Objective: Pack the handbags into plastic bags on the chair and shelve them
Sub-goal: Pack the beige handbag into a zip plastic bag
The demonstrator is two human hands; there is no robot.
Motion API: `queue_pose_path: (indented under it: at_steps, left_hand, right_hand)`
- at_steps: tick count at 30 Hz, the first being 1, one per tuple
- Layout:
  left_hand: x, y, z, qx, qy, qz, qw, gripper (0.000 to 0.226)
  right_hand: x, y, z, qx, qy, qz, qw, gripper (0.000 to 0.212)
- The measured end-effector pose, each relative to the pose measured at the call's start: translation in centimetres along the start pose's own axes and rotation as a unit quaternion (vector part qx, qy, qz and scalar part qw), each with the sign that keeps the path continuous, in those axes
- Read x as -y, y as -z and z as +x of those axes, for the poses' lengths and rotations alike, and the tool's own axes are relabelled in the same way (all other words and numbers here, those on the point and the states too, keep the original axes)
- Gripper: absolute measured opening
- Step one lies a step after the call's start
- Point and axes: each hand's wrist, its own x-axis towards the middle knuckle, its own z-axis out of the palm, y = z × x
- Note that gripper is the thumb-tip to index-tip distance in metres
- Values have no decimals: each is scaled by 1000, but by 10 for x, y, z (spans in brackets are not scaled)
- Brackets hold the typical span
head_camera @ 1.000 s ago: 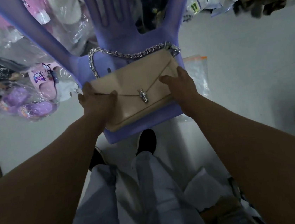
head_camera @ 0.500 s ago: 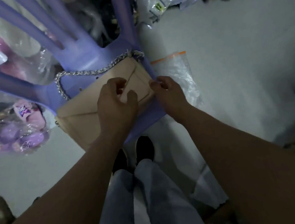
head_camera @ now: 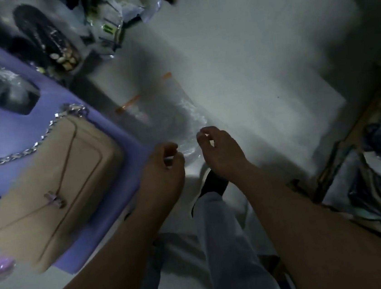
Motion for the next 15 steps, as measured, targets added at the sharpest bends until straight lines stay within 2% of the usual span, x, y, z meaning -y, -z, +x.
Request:
queue_pose_path:
  at_steps: [7, 11, 15]
  left_hand:
    - [-11, -91, 82, -10, 59, -8, 998, 15]
    - [10, -134, 128, -32, 104, -18, 994, 11]
    - [37, -172, 164, -12, 95, -12, 995, 11]
  right_hand:
    - [-60, 33, 91, 38, -4, -55, 998, 46]
    - [-95, 14, 144, 68, -16, -67, 995, 46]
    - [-121, -18, 195, 97, -45, -72, 992, 46]
